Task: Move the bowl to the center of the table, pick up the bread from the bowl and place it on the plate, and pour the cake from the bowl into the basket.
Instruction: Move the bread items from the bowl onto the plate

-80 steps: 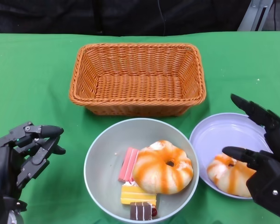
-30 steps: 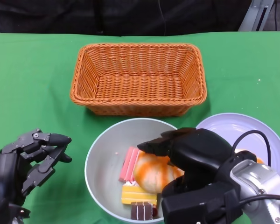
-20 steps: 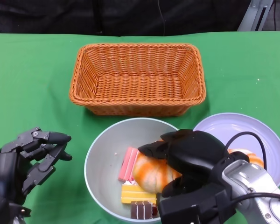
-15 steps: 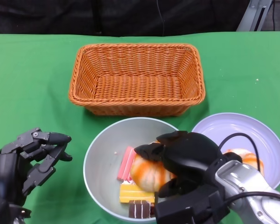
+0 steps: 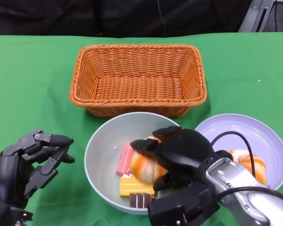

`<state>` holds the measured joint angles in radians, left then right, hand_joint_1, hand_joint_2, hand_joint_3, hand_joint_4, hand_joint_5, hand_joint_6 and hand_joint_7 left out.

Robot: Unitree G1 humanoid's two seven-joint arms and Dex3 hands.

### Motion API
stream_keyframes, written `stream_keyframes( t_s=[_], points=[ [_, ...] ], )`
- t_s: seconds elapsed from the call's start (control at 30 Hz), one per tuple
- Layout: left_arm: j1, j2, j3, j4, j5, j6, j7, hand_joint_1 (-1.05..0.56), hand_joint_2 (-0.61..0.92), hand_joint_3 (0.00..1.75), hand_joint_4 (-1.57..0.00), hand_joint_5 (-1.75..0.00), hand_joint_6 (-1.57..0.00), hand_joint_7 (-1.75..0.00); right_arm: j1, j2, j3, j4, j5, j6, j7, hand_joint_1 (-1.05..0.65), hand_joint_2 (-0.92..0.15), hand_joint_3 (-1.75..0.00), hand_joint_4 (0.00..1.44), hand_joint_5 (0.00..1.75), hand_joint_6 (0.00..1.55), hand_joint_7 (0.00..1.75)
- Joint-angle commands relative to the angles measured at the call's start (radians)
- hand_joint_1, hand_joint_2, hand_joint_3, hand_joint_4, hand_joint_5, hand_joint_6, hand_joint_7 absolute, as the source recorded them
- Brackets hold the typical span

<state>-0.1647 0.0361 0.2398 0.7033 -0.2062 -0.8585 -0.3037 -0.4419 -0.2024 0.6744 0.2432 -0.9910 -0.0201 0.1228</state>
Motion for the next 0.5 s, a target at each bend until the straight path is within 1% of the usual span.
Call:
stream_keyframes(
  t_s=[0.03,0.07,0.1,0.17,0.2,0.23,0.27,0.3,0.33,0.37,0.43,0.5],
  points=[
    [0.009,0.012,0.006,-0.003,-0.007,-0.014,0.01,-0.18,0.92,0.29,-0.85,-1.23,-0.97,-0.83,0.017,-0.019,0.016,0.048,-0.01,0.004,0.003,-0.69,-0.92,-0.03,0.5,0.1,0.47,0.03],
    [0.009,0.014,0.006,0.0,-0.006,-0.015,0.011,-0.18,0.92,0.29,-0.85,-1.23,-0.97,-0.83,0.017,-0.025,0.016,0.053,-0.007,-0.013,-0.023,-0.65,-0.92,-0.02,0.56,0.12,0.5,0.04],
    [0.008,0.015,0.007,0.001,-0.004,-0.017,0.012,-0.18,0.92,0.29,-0.85,-1.23,-0.97,-0.84,0.016,-0.029,0.016,0.057,-0.005,-0.027,-0.043,-0.53,-0.92,-0.03,0.72,0.17,0.58,0.04],
    [0.005,0.017,0.007,0.008,-0.005,-0.022,0.008,-0.19,0.92,0.29,-0.85,-1.23,-0.97,-0.84,0.017,-0.033,0.008,0.077,0.009,-0.074,-0.118,-0.43,-0.92,-0.03,0.89,0.23,0.7,0.07],
    [0.003,0.018,0.008,0.011,-0.006,-0.023,0.006,-0.19,0.92,0.29,-0.85,-1.23,-0.96,-0.84,0.019,-0.032,0.002,0.087,0.018,-0.093,-0.151,-0.37,-0.92,-0.02,0.88,0.53,0.83,0.11],
    [0.002,0.018,0.008,0.014,-0.005,-0.023,0.007,-0.19,0.92,0.29,-0.85,-1.24,-0.96,-0.85,0.019,-0.031,-0.005,0.098,0.033,-0.118,-0.179,-0.32,-0.92,-0.03,0.78,0.97,0.94,0.17],
    [0.001,0.018,0.008,0.016,-0.004,-0.023,0.009,-0.19,0.92,0.28,-0.85,-1.24,-0.96,-0.85,0.021,-0.028,-0.016,0.104,0.055,-0.139,-0.202,-0.3,-0.92,-0.04,0.71,1.19,0.97,0.25],
    [0.0,0.018,0.008,0.016,-0.006,-0.021,0.008,-0.19,0.92,0.28,-0.85,-1.24,-0.96,-0.85,0.021,-0.026,-0.023,0.11,0.069,-0.157,-0.224,-0.29,-0.92,-0.06,0.67,1.38,0.95,0.43],
    [0.0,0.017,0.008,0.016,-0.007,-0.018,0.008,-0.19,0.92,0.28,-0.85,-1.24,-0.96,-0.85,0.024,-0.021,-0.033,0.119,0.088,-0.181,-0.254,-0.27,-0.92,-0.06,0.65,1.52,0.87,0.71],
    [0.0,0.016,0.007,0.015,-0.006,-0.015,0.01,-0.19,0.92,0.28,-0.85,-1.24,-0.96,-0.85,0.026,-0.017,-0.044,0.13,0.106,-0.209,-0.289,-0.26,-0.92,-0.05,0.65,1.58,0.84,0.84],
    [-0.001,0.015,0.007,0.017,-0.008,-0.015,0.009,-0.18,0.92,0.28,-0.85,-1.24,-0.97,-0.86,0.026,-0.016,-0.056,0.145,0.126,-0.252,-0.337,-0.23,-0.92,-0.05,0.64,1.66,0.81,0.97],
    [-0.004,0.016,0.007,0.023,-0.008,-0.02,0.007,-0.18,0.92,0.28,-0.85,-1.24,-0.96,-0.86,0.024,-0.016,-0.068,0.161,0.14,-0.29,-0.384,-0.22,-0.92,-0.05,0.64,1.71,0.8,1.02]
  ],
)
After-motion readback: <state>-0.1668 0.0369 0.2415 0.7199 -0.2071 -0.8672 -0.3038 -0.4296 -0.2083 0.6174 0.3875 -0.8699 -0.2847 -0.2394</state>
